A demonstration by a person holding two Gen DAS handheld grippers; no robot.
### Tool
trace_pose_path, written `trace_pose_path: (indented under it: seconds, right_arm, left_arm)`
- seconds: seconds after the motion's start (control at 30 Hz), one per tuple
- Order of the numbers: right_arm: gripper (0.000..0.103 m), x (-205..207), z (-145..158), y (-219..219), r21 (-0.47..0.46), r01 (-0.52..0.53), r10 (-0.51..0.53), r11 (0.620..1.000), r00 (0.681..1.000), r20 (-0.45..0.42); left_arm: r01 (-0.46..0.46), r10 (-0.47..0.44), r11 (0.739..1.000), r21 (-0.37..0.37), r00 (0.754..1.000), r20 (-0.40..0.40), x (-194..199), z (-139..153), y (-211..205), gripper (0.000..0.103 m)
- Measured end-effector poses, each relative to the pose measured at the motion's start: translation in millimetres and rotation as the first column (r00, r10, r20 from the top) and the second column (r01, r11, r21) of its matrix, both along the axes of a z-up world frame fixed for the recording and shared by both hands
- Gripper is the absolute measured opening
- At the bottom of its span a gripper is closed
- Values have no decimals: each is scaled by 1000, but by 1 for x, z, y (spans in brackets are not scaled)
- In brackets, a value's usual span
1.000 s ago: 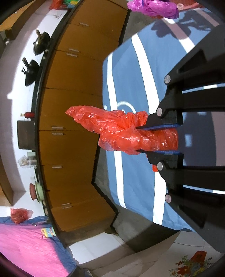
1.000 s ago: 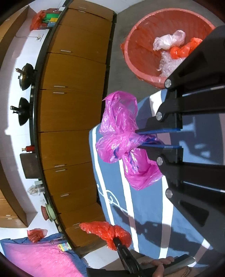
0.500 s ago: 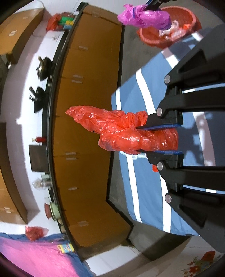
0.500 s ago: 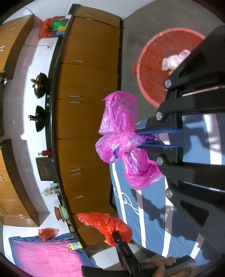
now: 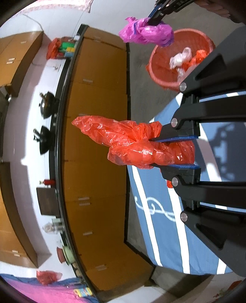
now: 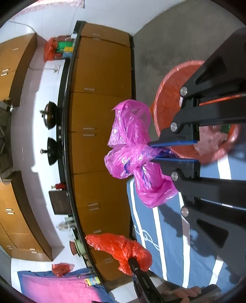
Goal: Collect trash
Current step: 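Carry both bags over the wastebasket and open both grippers to drop them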
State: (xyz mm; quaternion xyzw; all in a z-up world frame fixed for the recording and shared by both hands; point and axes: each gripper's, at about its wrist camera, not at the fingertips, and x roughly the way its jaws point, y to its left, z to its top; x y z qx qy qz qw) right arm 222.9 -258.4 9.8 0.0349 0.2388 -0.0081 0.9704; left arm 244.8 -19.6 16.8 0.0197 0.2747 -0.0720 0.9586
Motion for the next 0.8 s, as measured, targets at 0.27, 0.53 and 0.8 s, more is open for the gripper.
trace_pose_path:
  seconds: [0.27, 0.53, 0.8]
  right_arm:
    - [12, -2, -14, -52, -14, 99, -99, 995, 995, -32]
    - [12, 1, -35, -90, -20, 168, -169, 986, 983, -75]
    - [12, -1, -52, -114, -12, 204, -205, 979, 974, -101]
  left_arm:
    - [107, -107, 994, -11, 994, -25, -2, -10, -52, 18]
    - [205, -206, 979, -20, 976, -74, -2, -28, -105, 18]
    - [285, -285, 958, -20, 950, -128, -5, -51, -151, 18]
